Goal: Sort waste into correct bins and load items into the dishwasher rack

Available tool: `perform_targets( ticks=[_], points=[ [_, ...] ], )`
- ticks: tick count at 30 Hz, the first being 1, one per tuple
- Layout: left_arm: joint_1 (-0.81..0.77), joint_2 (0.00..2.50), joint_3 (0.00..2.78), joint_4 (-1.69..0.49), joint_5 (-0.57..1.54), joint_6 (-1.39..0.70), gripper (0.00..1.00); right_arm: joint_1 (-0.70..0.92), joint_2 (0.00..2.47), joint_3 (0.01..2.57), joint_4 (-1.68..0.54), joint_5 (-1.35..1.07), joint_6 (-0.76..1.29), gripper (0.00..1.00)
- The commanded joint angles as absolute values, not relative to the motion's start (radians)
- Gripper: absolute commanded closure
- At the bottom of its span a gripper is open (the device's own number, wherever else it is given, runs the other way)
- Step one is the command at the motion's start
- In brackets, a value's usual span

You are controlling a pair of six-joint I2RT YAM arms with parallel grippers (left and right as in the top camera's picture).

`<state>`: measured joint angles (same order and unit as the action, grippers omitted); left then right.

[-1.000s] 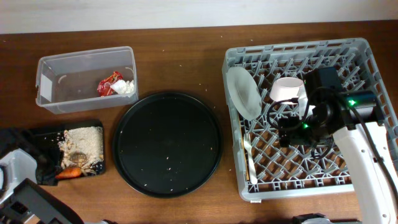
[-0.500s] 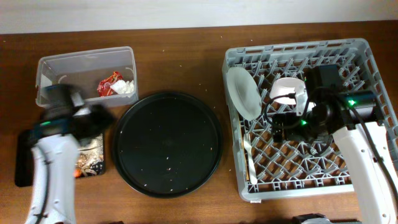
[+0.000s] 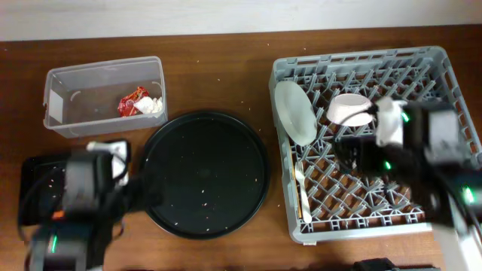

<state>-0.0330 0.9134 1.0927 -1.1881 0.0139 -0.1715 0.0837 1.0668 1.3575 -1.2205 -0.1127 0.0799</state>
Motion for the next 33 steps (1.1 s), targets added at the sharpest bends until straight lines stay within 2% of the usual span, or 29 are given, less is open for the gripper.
perform_targets(
  ticks=[1,5,19,25,28,33],
  points=[
    [-0.030,0.656,0.971,-1.099,-0.035,-0.148,0.01,0.077,0.840,1.176,-1.130,-0.048,0.090,0.02],
    [-0.030,0.540,0.930,-1.062,-0.034,-0.148,0.01,0.077,0.640,1.010,-1.129,0.005,0.090,0.02],
    [-0.030,0.543,0.930,-1.096,-0.034,-0.148,0.01,0.078,0.628,1.004,-1.148,0.005,0.090,0.02],
    [-0.030,0.543,0.930,-1.096,-0.034,-0.148,0.01,0.078,0.532,0.978,-1.140,0.006,0.089,0.02],
    [-0.030,0.543,0.930,-1.096,-0.034,-0.147,0.01,0.078,0.369,0.807,-0.956,0.004,0.090,0.02],
    [-0.030,0.543,0.930,-1.096,-0.034,-0.148,0.01,0.078,0.090,0.407,-0.490,-0.034,0.090,0.01]
  ],
)
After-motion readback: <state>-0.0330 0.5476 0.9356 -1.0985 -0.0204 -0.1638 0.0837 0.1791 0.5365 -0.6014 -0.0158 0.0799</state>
